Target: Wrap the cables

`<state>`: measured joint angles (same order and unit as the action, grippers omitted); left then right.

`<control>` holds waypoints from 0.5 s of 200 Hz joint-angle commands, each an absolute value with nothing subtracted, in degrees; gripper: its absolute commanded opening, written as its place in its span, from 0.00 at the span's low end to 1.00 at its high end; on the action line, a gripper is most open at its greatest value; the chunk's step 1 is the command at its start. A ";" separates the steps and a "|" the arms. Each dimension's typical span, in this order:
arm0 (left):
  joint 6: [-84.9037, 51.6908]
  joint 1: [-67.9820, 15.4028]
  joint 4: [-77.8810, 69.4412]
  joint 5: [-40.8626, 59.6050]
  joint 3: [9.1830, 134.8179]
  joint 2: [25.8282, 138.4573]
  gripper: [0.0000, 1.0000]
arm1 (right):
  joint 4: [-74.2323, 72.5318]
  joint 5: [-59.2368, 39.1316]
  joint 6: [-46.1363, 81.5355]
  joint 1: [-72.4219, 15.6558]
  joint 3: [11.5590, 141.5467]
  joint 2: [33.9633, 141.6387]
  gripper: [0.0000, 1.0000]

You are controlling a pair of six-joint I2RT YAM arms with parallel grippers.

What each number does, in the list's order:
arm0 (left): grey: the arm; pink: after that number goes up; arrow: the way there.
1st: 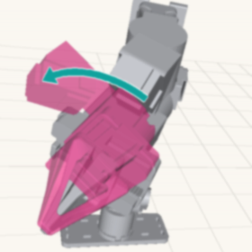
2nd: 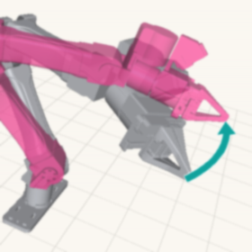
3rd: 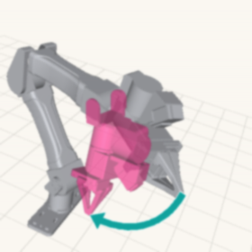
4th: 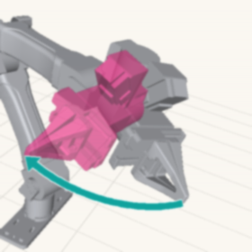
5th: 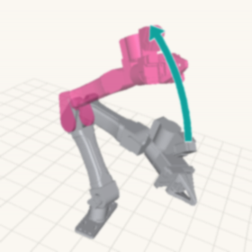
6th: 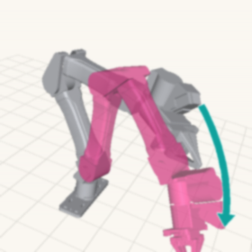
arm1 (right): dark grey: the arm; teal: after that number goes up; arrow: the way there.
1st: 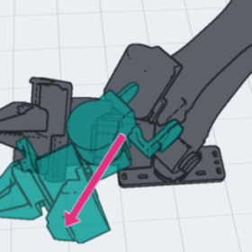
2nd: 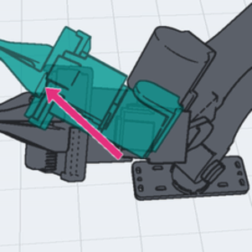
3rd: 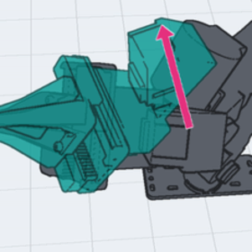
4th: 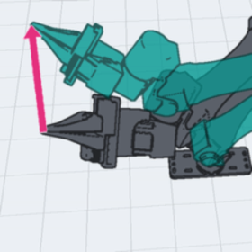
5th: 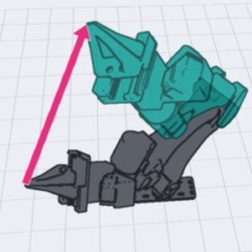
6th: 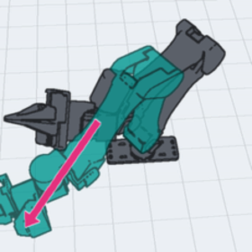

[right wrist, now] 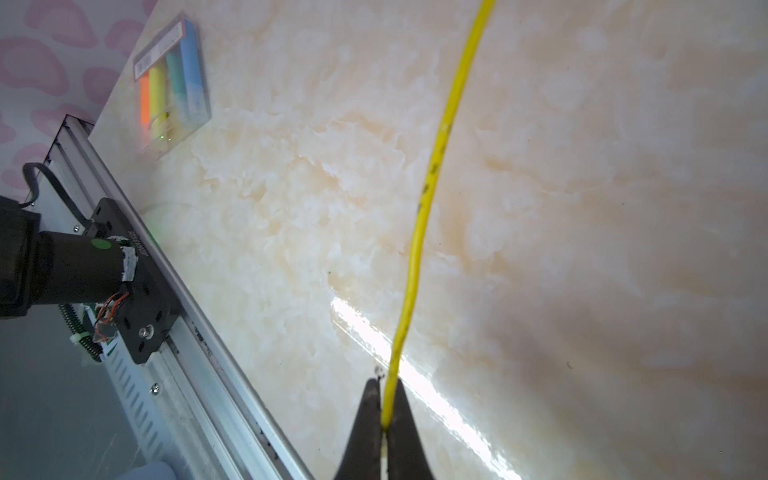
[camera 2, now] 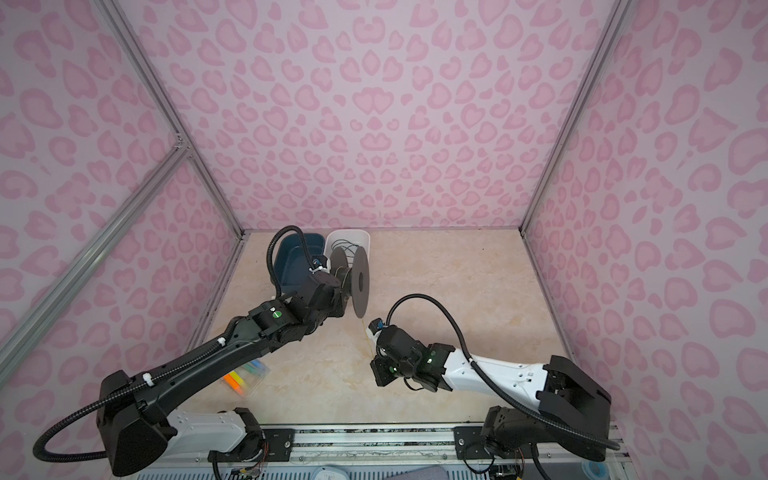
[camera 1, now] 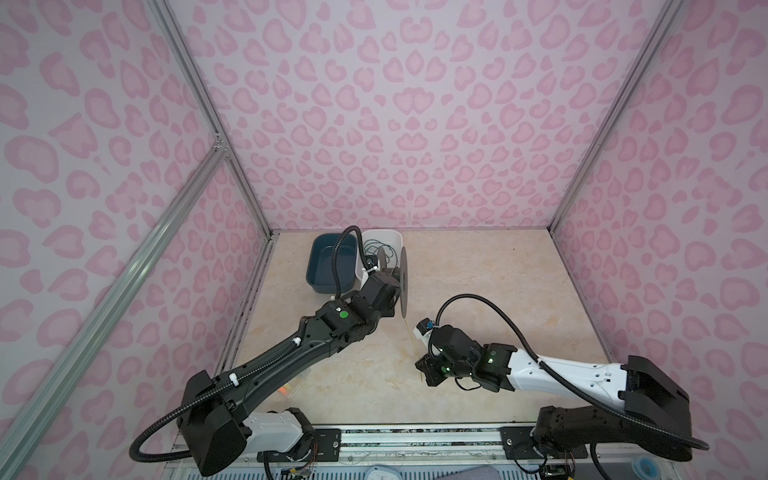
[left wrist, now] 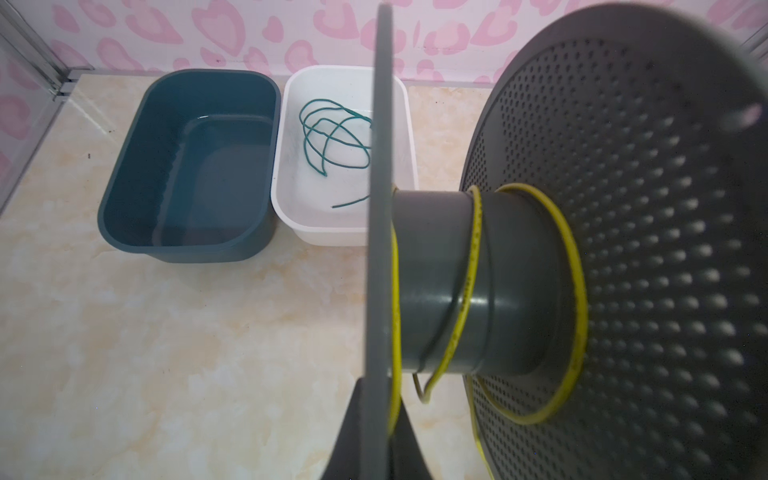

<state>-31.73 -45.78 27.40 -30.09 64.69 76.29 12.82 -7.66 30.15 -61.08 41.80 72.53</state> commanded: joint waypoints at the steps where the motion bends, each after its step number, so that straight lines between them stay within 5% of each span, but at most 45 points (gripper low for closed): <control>1: -30.31 -45.52 25.31 -35.52 68.00 79.82 0.04 | 25.34 -0.19 27.48 -63.50 45.10 68.70 0.00; 100: -23.84 -45.84 24.66 -31.77 66.62 83.36 0.04 | 40.75 17.22 7.78 -62.96 68.58 68.85 0.00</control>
